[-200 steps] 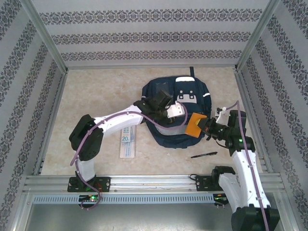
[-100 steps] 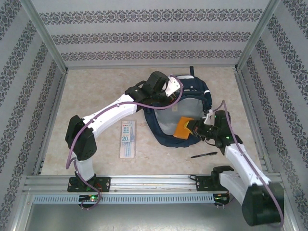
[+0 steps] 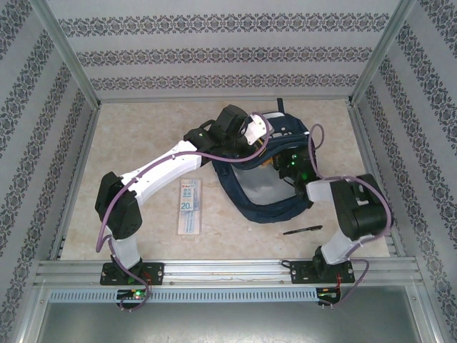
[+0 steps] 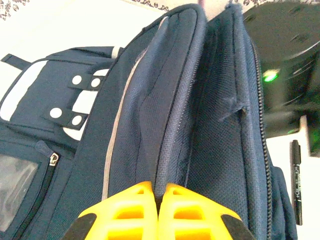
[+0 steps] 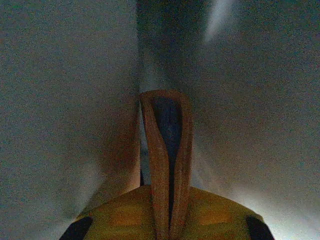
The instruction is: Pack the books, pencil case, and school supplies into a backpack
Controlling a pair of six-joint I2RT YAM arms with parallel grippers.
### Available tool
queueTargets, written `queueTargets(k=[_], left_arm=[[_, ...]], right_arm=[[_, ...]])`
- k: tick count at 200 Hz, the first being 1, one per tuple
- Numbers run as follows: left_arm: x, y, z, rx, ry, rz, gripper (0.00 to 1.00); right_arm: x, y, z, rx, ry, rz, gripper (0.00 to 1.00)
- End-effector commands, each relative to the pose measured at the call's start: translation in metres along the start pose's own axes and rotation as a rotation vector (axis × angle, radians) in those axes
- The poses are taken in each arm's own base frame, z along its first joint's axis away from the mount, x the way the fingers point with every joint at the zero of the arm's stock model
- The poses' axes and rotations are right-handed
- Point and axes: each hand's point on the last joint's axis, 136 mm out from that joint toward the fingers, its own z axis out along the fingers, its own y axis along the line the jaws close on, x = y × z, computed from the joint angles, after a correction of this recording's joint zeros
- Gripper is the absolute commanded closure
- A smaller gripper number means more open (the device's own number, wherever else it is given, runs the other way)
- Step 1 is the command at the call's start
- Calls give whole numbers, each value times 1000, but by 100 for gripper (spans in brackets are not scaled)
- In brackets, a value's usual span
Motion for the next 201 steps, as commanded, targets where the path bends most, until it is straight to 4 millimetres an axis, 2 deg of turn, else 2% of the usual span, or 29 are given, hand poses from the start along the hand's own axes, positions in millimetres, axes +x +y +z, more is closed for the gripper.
queueTargets(k=[1, 14, 34, 60, 87, 108, 125, 148, 169, 201], left_arm=[[-70, -13, -29, 57, -209, 17, 100], [-73, -13, -26, 67, -217, 8, 100], [-76, -13, -22, 76, -225, -1, 100], [-77, -10, -17, 63, -236, 13, 100], [-79, -6, -14, 45, -243, 32, 100], [-77, -3, -12, 34, -240, 48, 100], [-71, 9, -10, -3, -225, 52, 100], [-58, 33, -7, -55, -205, 25, 100], [-44, 56, -5, -92, -184, -19, 100], [-22, 72, 1, -116, -153, -40, 100]], right_arm=[[-9, 39, 22, -177, -121, 66, 95], [-5, 33, 38, -167, -153, 98, 93], [9, 37, 66, -181, -155, 141, 92], [38, 53, 98, -221, -102, 180, 89], [54, 54, 112, -211, -83, 186, 84], [65, 50, 116, -188, -47, 185, 75], [67, 36, 113, -129, -26, 186, 66], [64, 15, 99, -31, -2, 185, 57], [57, -3, 76, 79, -6, 150, 46], [44, -15, 34, 211, -21, 93, 45]])
